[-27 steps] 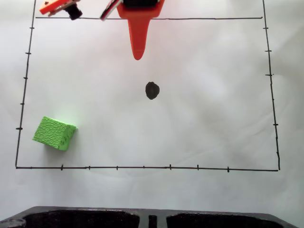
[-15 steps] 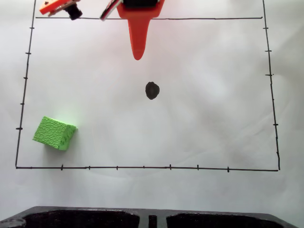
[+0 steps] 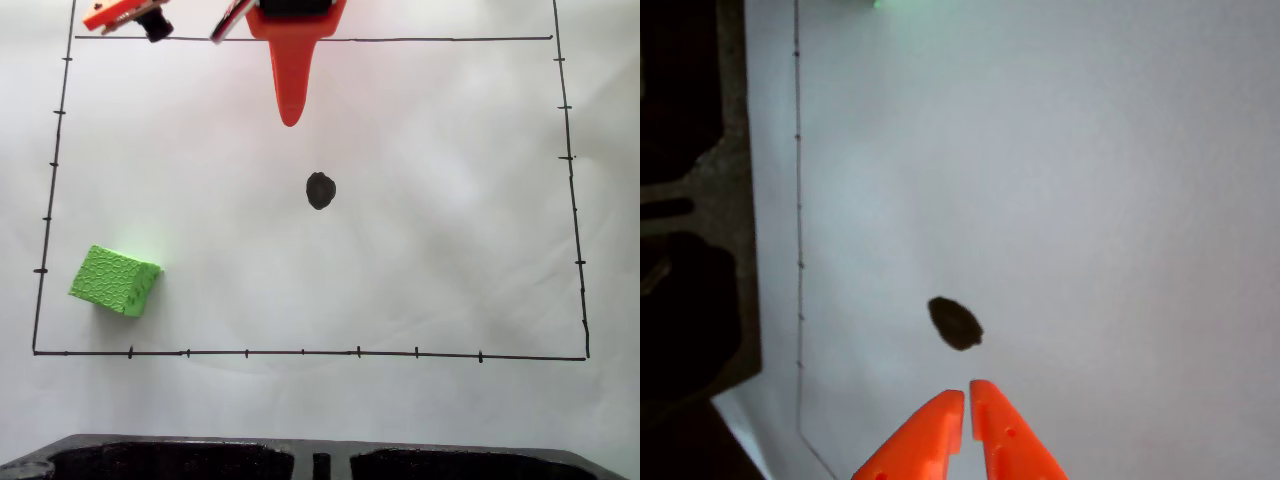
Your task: Grasp the colored block, Place it on the black dot, and then return the arm to the default position.
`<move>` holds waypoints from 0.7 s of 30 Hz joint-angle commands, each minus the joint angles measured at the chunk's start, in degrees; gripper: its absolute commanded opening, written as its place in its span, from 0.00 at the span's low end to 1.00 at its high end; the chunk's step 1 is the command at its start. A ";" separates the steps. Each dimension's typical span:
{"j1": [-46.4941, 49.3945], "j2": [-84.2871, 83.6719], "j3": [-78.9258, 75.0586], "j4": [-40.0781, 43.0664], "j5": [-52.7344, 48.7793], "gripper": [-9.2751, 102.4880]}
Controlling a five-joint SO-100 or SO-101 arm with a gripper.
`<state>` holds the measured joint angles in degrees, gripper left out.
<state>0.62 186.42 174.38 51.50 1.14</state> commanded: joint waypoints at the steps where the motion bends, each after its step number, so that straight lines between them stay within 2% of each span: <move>1: 2.90 0.79 -0.26 -0.35 -0.79 0.08; 7: 7.65 -3.60 -4.04 -3.34 -0.88 0.08; 21: 17.49 -36.83 -29.88 -1.85 7.29 0.09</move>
<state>16.44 154.07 150.73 49.57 7.73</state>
